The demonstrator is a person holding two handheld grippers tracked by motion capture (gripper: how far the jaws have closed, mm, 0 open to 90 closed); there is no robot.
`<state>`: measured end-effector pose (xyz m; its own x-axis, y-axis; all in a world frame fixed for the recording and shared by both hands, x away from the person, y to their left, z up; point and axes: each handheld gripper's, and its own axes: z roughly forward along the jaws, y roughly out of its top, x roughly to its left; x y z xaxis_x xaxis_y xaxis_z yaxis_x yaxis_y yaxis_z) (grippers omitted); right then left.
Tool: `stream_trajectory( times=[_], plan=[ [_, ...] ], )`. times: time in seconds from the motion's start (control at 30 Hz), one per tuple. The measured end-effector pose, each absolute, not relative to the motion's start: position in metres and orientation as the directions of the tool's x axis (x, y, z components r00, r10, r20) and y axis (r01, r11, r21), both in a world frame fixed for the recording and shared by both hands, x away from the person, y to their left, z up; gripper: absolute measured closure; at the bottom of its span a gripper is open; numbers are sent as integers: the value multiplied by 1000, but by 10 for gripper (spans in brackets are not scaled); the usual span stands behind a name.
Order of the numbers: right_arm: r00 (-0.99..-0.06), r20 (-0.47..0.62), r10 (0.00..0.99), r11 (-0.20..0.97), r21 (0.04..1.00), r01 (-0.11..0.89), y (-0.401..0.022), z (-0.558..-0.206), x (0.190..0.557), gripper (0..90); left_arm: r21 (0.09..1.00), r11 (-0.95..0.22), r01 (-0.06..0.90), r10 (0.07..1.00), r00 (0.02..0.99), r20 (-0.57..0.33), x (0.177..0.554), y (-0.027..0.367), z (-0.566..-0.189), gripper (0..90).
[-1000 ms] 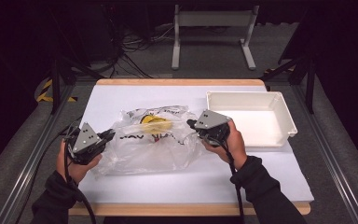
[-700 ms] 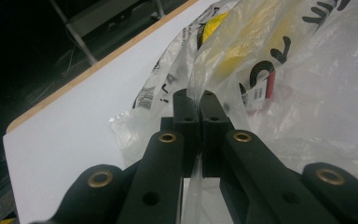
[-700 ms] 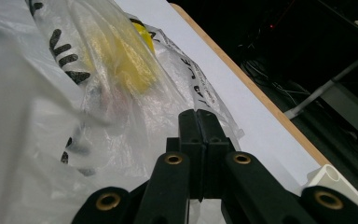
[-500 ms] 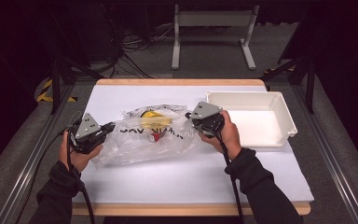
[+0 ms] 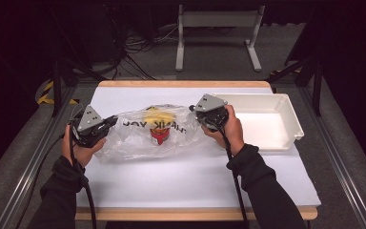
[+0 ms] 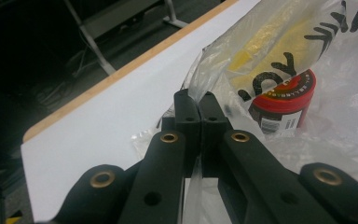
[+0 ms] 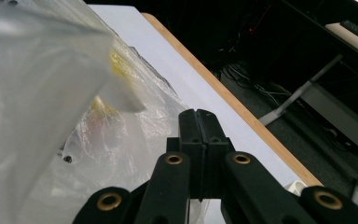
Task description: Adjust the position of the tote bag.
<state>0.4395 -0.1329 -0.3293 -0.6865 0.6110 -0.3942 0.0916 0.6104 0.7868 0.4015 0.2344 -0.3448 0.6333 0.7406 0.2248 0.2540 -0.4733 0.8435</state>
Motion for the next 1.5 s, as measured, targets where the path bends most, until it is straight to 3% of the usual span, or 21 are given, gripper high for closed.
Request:
stream_trajectory(
  times=[0.37, 0.77, 1.33, 1.5],
  plan=[
    [-667, -373, 645, 603, 785, 144, -130, -335, 460, 900, 822, -489, 292, 753, 618, 228, 423, 228, -352, 892],
    [-700, -333, 632, 595, 787, 163, -131, -340, 460, 867, 825, -494, 276, 735, 639, 227, 419, 222, -352, 893],
    [-750, -233, 619, 525, 833, 174, -144, -327, 447, 522, 808, -513, 290, 729, 644, 232, 418, 217, -356, 896],
    [-752, -219, 622, 502, 848, 168, -151, -320, 444, 499, 803, -515, 301, 736, 635, 234, 421, 218, -358, 896]
  ],
)
